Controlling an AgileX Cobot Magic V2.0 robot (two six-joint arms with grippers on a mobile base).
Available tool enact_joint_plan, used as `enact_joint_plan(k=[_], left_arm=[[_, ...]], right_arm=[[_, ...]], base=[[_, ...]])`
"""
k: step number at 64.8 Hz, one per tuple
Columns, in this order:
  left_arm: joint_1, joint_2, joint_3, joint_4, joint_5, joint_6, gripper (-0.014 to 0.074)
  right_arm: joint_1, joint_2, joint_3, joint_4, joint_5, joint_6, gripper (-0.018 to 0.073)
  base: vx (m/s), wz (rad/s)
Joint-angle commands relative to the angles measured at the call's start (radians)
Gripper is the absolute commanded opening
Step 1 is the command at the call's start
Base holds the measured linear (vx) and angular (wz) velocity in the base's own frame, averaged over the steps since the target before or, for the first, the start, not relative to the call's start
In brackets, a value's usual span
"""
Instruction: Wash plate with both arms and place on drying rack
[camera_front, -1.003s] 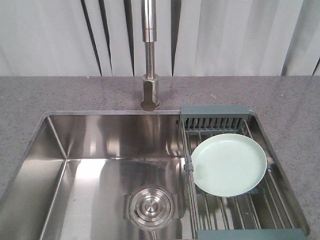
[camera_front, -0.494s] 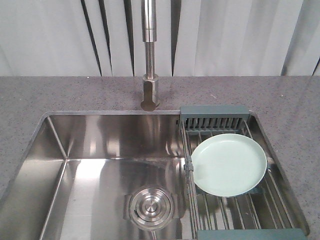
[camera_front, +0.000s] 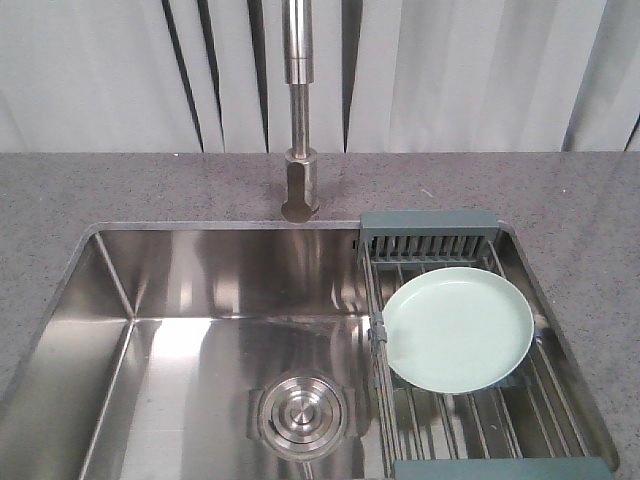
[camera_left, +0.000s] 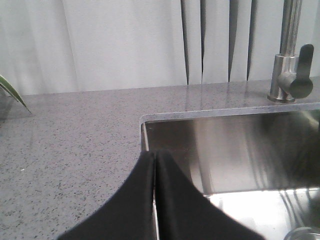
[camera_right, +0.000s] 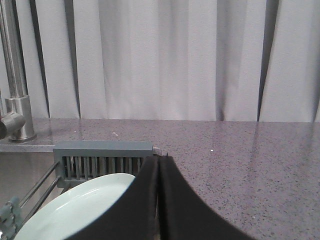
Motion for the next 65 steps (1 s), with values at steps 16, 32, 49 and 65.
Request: enact_joint_plan(k=[16, 32, 49, 65], left_arm=[[0.003, -0.015, 0.027, -0.004, -0.071, -0.003, -0.0006], [0.003, -0.015, 0.027, -0.004, -0.071, -0.003, -0.0006], [0.003, -0.015, 0.027, -0.004, -0.071, -0.003, -0.0006], [0.003, -0.015, 0.027, -0.004, -0.071, -0.003, -0.0006]], right_arm=[[-0.006, -0.012, 0.002, -0.001, -0.066, -0.001, -0.0006], [-0.006, -0.012, 0.002, -0.001, -0.066, -0.001, -0.0006], [-0.006, -0.012, 0.002, -0.001, -0.066, -0.001, -0.0006], [-0.006, -0.012, 0.002, -0.001, -0.066, -0.001, -0.0006]], base=[[0.00, 0.00], [0.00, 0.00], [0.00, 0.00], [0.00, 0.00]])
